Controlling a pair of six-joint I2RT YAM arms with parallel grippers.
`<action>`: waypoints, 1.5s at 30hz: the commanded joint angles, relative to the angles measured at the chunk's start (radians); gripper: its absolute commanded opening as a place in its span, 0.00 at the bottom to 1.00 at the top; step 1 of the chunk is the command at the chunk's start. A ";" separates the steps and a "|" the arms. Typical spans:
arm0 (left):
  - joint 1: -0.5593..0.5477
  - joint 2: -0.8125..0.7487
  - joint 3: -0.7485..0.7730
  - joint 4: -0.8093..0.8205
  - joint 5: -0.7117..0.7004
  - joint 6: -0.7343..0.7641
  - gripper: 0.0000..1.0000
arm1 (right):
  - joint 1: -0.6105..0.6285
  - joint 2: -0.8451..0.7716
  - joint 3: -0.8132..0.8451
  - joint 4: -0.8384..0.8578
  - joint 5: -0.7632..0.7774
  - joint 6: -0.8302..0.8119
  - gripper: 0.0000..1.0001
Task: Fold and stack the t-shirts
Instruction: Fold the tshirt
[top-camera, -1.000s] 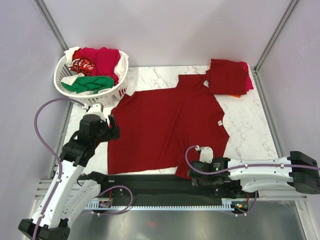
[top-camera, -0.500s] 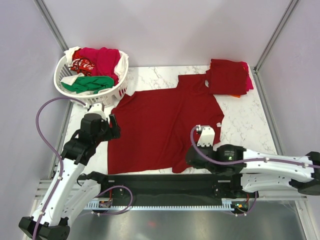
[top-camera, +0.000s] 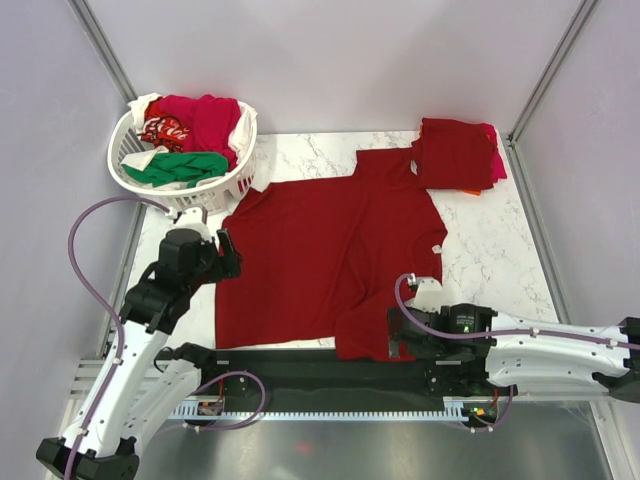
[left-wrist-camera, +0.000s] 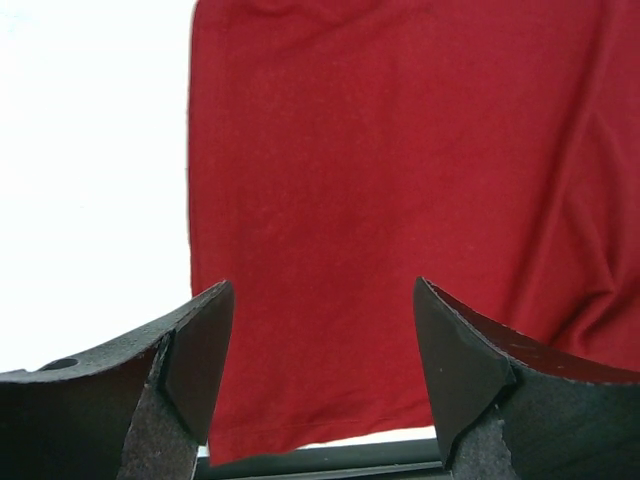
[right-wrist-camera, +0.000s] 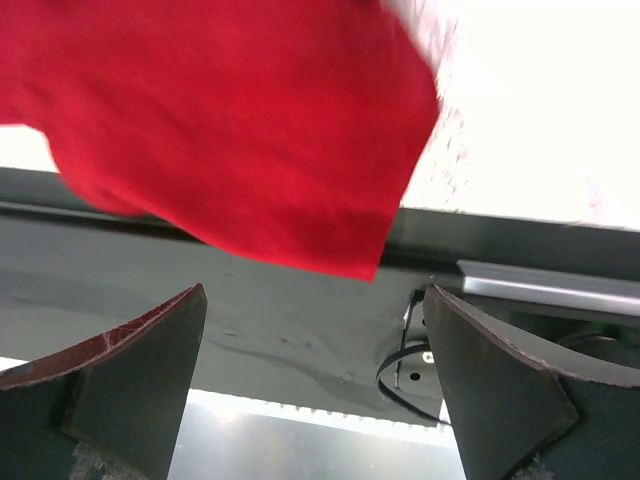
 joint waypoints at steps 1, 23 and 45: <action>-0.018 -0.023 -0.008 0.030 0.045 -0.063 0.79 | 0.016 -0.013 -0.120 0.163 -0.135 0.052 0.98; -0.038 0.031 -0.012 -0.125 0.108 -0.265 0.70 | 0.016 0.013 -0.278 0.419 -0.014 0.012 0.00; -0.246 0.144 -0.051 -0.328 0.004 -0.583 0.68 | -0.003 -0.476 0.176 -0.368 0.351 0.231 0.00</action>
